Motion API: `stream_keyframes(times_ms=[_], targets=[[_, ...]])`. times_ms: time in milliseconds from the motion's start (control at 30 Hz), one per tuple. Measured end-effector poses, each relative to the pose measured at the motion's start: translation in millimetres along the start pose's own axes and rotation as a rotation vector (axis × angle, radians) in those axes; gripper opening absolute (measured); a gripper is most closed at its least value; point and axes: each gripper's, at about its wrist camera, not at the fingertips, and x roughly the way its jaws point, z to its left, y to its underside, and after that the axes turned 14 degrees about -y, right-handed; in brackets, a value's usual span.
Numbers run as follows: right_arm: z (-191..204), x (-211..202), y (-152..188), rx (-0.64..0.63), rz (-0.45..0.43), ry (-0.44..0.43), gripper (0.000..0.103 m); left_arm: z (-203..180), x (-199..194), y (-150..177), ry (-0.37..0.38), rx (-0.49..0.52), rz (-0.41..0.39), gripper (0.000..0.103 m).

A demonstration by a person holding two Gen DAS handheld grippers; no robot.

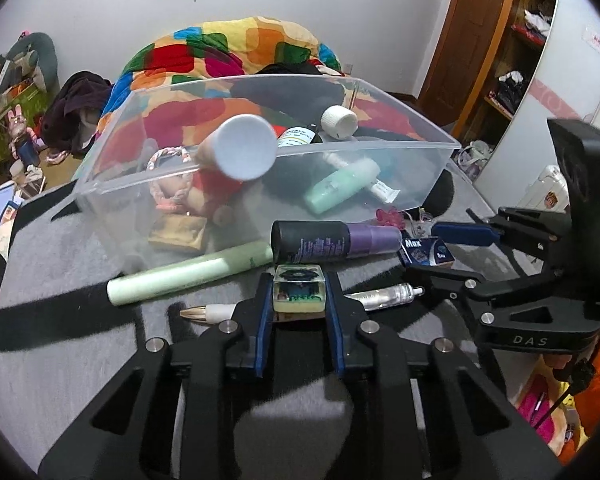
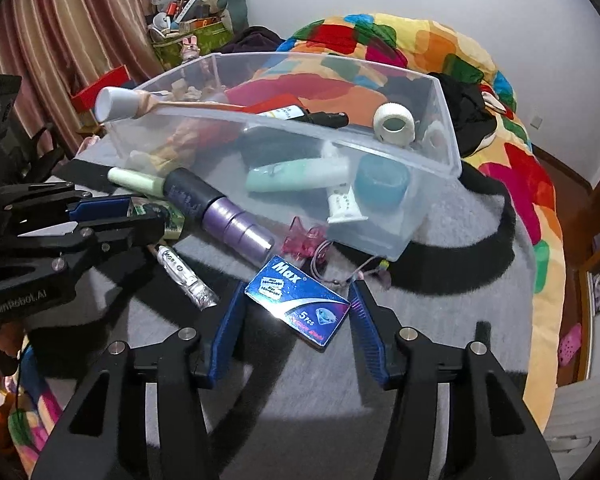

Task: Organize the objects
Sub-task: 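Grasp the small green square tile with the left tool while the right grasps the blue Max razor pack, then carry the green tile over the box with the left tool while the right carries the razor pack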

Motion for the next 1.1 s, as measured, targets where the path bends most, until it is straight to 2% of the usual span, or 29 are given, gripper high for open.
stream_keyframes(times_ms=[333, 400, 500, 667, 800, 900, 967, 1033, 1100], targets=[[4.0, -30.4, 14.4, 0.047, -0.063, -0.041, 0.049, 20.8, -38.3, 8.4, -0.013, -0.064, -0.07, 0.024], [7.0, -39.4, 12.2, 0.046, -0.09, -0.044, 0.05, 26.6, -46.6, 5.7, -0.033, -0.085, -0.091, 0.024], [13.1, -51.8, 5.0, 0.041, -0.133, -0.05, 0.05, 39.0, -60.2, -1.1, -0.049, -0.125, -0.127, 0.016], [14.3, -61.4, -11.8, 0.041, -0.189, -0.053, 0.05, 58.4, -75.8, -15.0, -0.076, -0.159, -0.181, 0.016], [12.6, -59.2, -19.3, 0.044, -0.197, -0.054, 0.05, 66.3, -74.9, -15.0, -0.054, -0.161, -0.165, 0.017], [9.9, -57.5, -23.4, 0.047, -0.201, -0.049, 0.05, 64.2, -65.8, -4.2, -0.051, -0.146, -0.114, 0.017], [7.6, -57.7, -27.6, 0.051, -0.209, -0.041, 0.05, 59.6, -54.6, 6.4, -0.05, -0.131, -0.067, 0.023], [4.6, -57.9, -34.4, 0.059, -0.221, -0.027, 0.05, 54.7, -44.5, 16.9, -0.041, -0.124, -0.028, 0.038], [2.2, -57.2, -40.6, 0.067, -0.228, -0.014, 0.05, 50.8, -38.9, 25.1, -0.036, -0.119, -0.006, 0.046]])
